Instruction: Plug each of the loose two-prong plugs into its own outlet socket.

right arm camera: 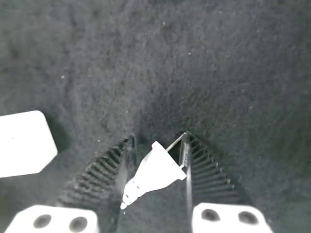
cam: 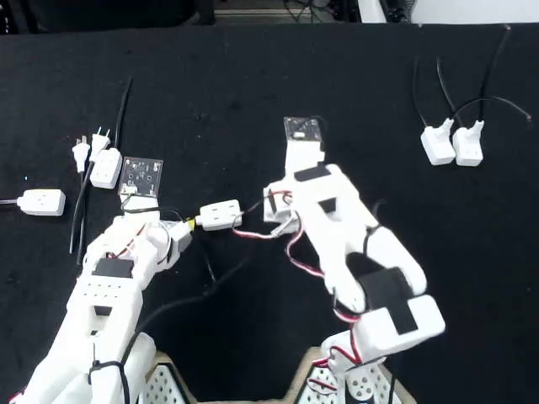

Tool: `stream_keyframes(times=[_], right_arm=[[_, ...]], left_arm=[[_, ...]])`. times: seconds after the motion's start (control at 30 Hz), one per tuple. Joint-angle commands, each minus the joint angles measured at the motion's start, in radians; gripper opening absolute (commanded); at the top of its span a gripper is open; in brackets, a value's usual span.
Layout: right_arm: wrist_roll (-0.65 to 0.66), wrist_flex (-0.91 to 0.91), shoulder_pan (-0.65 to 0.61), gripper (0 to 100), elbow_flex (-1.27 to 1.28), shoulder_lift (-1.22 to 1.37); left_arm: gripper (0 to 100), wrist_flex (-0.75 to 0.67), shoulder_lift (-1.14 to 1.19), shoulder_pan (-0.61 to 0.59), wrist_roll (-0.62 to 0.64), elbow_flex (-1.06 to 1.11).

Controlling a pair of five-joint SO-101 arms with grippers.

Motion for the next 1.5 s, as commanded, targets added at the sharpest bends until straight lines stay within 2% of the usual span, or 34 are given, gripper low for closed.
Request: stream_keyframes(times=[0.0,0.13,0.27,0.43,0.6,0.77,0.93,1.2,1.27,1.4,1.47], right_arm=[[0.002,0.078,0.028,14.7,-0.074,0.047],[0.023,0.141,0.095,12.3,-0.117,0.056],[0.025,0.167,0.115,1.1,-0.142,0.056],[0.051,0.173,0.120,1.0,-0.163,0.042],[0.167,0.213,0.166,1.0,-0.206,-0.036],[0.278,0.167,0.203,1.0,-0.257,-0.088],[0.387,0.137,0.224,1.1,-0.420,-0.099],[0.760,0.141,0.104,1.3,-0.483,-0.101],[0.783,0.170,0.083,4.4,-0.463,-0.107],[0.783,0.290,0.055,22.7,-0.433,-0.107],[0.779,0.333,0.068,26.9,-0.432,-0.120]], left_arm=[[27,-0.011,-0.012,-0.010,0.011,-0.025],[27,-0.011,-0.012,-0.010,0.011,-0.025],[27,-0.011,-0.012,-0.010,0.011,-0.025],[27,-0.011,-0.012,-0.010,0.011,-0.025],[27,-0.014,-0.012,-0.010,0.011,-0.025],[27,-0.015,-0.012,-0.010,0.011,-0.025],[27,-0.015,-0.012,-0.010,0.011,-0.025],[27,-0.015,-0.012,-0.010,0.011,-0.025],[27,-0.014,-0.012,-0.010,0.011,-0.025],[27,-0.014,-0.011,-0.010,0.011,-0.025],[27,-0.015,-0.011,-0.010,0.011,-0.025]])
